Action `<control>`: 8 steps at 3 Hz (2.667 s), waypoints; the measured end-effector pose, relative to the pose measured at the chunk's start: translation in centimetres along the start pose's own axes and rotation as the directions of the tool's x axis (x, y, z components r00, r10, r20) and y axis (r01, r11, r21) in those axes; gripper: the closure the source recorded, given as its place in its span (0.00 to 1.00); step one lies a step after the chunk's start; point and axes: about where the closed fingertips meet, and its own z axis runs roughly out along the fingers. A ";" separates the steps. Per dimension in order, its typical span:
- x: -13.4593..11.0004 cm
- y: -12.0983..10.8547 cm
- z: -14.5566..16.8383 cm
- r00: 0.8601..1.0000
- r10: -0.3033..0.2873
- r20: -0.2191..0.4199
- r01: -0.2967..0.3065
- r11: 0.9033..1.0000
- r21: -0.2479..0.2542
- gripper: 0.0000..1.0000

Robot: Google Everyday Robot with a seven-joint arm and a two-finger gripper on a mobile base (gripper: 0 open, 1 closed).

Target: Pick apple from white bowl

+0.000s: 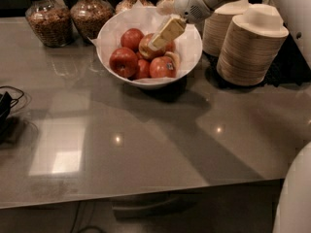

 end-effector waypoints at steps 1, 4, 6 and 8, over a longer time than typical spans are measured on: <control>0.2 -0.3 1.0 0.999 0.030 0.018 -0.029 0.999 -0.019 0.27; 2.3 -0.5 3.4 0.995 0.101 0.003 -0.101 0.993 -0.061 0.27; 3.5 0.1 4.3 0.991 0.135 -0.008 -0.135 0.987 -0.086 0.30; 3.7 0.9 4.7 0.989 0.150 -0.014 -0.151 0.983 -0.108 0.34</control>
Offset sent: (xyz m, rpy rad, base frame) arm 0.0143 0.0078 -0.0206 0.0418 0.0915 -0.0044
